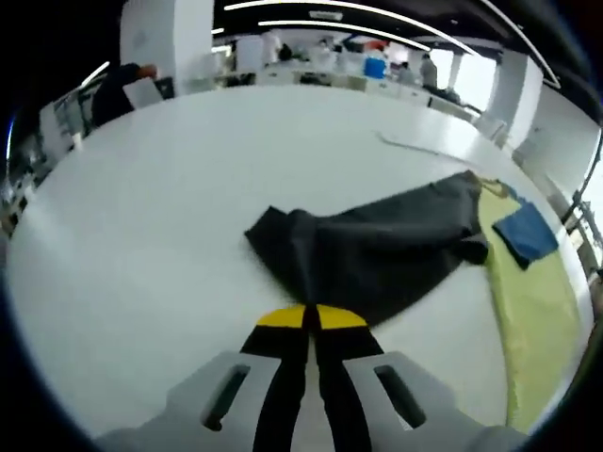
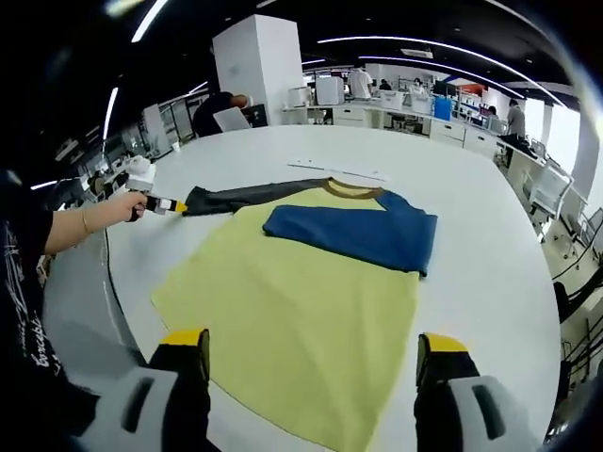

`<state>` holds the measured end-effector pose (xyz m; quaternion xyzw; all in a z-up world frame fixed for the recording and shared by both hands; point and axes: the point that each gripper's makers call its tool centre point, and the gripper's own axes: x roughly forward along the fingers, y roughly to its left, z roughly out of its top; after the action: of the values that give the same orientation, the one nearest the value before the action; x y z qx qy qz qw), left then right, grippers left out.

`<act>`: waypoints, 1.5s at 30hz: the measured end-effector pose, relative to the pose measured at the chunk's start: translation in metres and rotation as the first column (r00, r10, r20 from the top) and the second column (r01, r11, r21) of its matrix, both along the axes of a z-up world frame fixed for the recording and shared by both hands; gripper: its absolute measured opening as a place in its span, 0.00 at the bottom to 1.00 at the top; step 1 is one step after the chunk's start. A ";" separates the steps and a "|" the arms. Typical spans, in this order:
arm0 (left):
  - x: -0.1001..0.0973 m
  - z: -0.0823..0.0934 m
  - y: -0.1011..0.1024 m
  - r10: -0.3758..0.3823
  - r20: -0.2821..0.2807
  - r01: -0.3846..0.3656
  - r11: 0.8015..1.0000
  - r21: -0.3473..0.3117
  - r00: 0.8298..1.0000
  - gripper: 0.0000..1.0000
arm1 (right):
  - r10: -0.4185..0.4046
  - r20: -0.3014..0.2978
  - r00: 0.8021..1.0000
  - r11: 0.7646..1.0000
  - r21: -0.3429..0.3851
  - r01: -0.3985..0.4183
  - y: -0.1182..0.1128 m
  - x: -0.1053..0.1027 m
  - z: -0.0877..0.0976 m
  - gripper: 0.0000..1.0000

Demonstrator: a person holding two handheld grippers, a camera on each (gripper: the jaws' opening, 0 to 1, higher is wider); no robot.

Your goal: Fold the garment on the visible template until the final outline fits inside the template.

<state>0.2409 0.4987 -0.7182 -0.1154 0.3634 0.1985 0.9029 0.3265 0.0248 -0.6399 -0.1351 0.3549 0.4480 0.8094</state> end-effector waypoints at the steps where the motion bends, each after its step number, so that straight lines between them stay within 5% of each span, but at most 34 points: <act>1: 0.000 -0.001 -0.001 -0.019 -0.007 0.019 1.000 -0.010 1.000 0.00 | 0.000 0.000 1.000 1.000 0.000 0.000 0.000 0.000 0.000 0.91; 11: 0.005 -0.002 0.011 -0.101 -0.046 0.104 0.993 0.061 0.994 0.00 | -0.008 -0.001 1.000 1.000 -0.023 0.008 -0.005 0.002 -0.002 0.93; 25: 0.008 -0.002 0.018 -0.083 -0.051 0.086 0.995 0.050 0.995 0.00 | -0.001 -0.006 1.000 1.000 -0.027 0.001 -0.004 0.001 -0.003 0.95; 45: 0.024 0.041 0.013 -0.131 0.003 0.130 0.984 0.124 0.991 0.00 | 0.008 -0.002 1.000 1.000 -0.012 -0.008 -0.003 -0.002 0.000 0.97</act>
<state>0.2651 0.5112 -0.6776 -0.0362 0.3519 0.1605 0.9215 0.3243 0.0219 -0.6399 -0.1408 0.3578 0.4492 0.8065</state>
